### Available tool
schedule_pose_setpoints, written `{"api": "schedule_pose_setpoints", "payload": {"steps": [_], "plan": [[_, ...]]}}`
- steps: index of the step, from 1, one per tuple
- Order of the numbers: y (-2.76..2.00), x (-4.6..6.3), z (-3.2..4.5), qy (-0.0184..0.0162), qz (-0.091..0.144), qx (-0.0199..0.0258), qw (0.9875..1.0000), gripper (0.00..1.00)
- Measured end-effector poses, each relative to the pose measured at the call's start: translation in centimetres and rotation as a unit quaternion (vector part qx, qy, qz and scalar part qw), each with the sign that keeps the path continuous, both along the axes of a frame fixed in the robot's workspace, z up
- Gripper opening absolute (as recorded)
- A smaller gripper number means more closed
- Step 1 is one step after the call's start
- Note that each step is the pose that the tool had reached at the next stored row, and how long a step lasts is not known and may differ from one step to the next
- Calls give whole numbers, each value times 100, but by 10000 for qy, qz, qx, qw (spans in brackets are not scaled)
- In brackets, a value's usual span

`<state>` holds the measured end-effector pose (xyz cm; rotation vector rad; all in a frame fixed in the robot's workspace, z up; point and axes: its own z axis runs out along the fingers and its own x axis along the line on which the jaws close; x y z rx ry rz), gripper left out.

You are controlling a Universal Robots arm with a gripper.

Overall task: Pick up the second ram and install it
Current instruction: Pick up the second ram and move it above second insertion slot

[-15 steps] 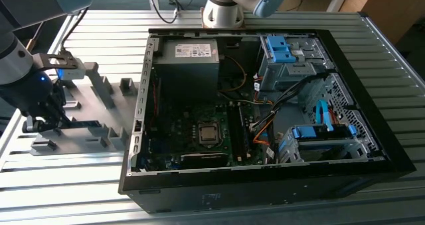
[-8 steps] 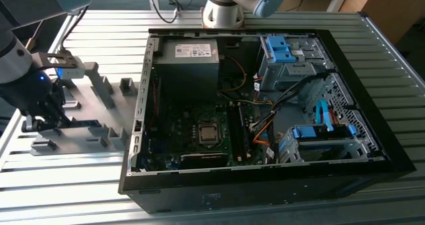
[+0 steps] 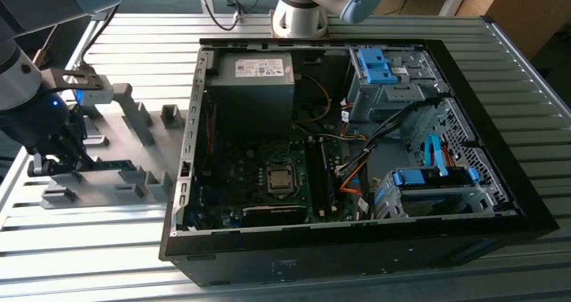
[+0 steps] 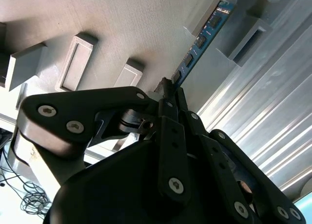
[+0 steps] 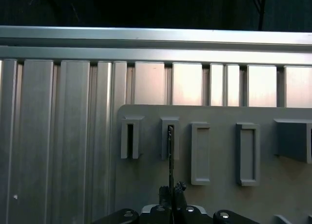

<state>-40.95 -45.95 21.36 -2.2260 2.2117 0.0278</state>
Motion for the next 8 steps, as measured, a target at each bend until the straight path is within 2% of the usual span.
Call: {"api": "schedule_pose_setpoints", "payload": {"steps": [8], "plan": [[0,0,22,0,0,0,10000,14]]}}
